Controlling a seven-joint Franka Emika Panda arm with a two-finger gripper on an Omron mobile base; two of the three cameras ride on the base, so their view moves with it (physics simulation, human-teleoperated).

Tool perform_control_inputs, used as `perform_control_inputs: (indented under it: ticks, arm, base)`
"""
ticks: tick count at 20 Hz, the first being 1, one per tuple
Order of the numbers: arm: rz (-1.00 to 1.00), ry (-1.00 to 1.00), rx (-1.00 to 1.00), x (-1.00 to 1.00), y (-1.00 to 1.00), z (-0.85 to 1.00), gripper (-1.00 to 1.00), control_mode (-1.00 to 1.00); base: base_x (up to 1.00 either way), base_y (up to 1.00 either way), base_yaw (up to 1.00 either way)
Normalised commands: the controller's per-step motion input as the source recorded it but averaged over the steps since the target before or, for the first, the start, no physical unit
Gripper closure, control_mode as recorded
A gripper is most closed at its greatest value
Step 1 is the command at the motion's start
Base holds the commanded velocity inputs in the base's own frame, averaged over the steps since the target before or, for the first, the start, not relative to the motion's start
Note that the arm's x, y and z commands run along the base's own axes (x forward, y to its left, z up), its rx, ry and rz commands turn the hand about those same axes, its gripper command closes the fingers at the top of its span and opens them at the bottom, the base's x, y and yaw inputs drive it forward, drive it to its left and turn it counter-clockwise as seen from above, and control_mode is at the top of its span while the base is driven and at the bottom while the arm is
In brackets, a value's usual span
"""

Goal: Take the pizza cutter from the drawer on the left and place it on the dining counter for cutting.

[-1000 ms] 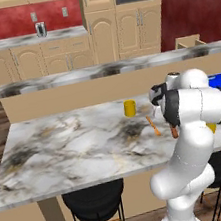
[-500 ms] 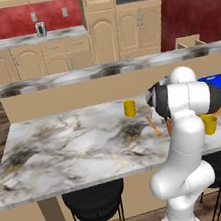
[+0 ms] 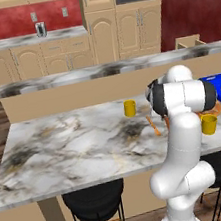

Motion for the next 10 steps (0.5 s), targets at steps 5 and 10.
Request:
perform_control_inputs:
  ticks: [5, 10]
  arm:
    - [0.00, -0.02, 0.00, 0.00, 0.00, 0.06, -1.00, -1.00]
    - [0.00, -0.12, 0.00, -0.04, 0.00, 0.47, -1.00, -1.00]
  base:
    - [0.00, 0.00, 0.00]
    - [0.00, 0.00, 0.00]
